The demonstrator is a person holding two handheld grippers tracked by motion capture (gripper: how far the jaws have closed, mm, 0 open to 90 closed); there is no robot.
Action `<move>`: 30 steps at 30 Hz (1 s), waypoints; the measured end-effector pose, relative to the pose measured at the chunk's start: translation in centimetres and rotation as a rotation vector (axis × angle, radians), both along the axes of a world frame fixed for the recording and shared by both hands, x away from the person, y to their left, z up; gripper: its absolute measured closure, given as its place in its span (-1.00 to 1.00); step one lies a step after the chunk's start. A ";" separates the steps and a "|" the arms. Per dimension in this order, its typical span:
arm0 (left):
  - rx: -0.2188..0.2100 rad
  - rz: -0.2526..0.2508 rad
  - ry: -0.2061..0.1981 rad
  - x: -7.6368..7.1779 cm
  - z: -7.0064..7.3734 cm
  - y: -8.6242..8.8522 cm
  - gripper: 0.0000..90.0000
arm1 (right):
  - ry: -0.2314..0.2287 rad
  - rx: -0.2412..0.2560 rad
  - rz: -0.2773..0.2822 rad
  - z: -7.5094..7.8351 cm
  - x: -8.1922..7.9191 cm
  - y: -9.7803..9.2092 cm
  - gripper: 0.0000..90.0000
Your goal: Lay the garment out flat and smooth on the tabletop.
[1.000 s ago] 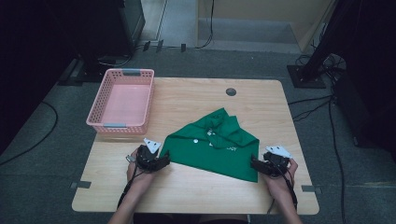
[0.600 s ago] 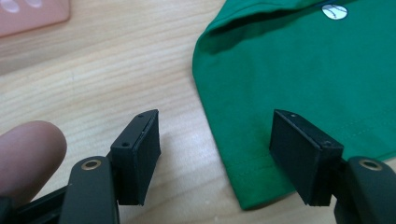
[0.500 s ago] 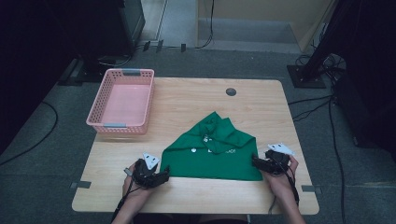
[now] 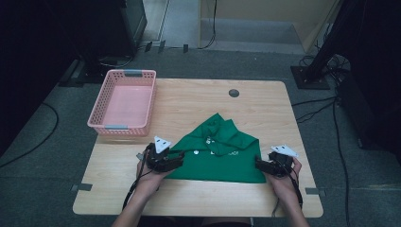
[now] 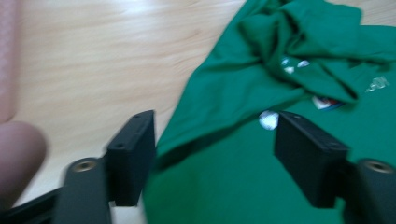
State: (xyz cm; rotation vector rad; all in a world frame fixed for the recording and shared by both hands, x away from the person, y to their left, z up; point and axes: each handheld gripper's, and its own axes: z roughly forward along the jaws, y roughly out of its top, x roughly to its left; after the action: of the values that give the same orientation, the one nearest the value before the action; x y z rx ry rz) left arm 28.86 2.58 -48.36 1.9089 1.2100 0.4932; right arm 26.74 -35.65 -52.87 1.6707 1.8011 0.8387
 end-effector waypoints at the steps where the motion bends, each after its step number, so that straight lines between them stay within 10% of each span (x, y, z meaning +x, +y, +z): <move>1: 0.005 -0.015 0.002 0.3 0.0 -0.6 -0.26 | 0.000 0.000 0.000 0.0 0.0 0.0 -0.68; 10: 0.077 -0.150 0.017 2.1 -1.2 -5.5 -0.13 | -0.001 0.000 0.000 0.0 0.0 0.0 -0.67; 19: 0.204 -0.158 -0.004 3.4 -3.2 -7.1 0.21 | -0.001 0.000 0.000 0.0 0.0 0.0 -0.67; 30: 0.148 -0.140 0.050 4.5 -2.9 -4.9 1.00 | -0.002 -0.002 -0.008 0.0 0.0 0.0 -0.68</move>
State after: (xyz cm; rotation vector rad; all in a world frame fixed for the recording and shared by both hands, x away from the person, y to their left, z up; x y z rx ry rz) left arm 33.36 -2.27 -51.26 2.1264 1.0876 0.4733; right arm 26.70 -35.62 -52.89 1.6740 1.7925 0.8347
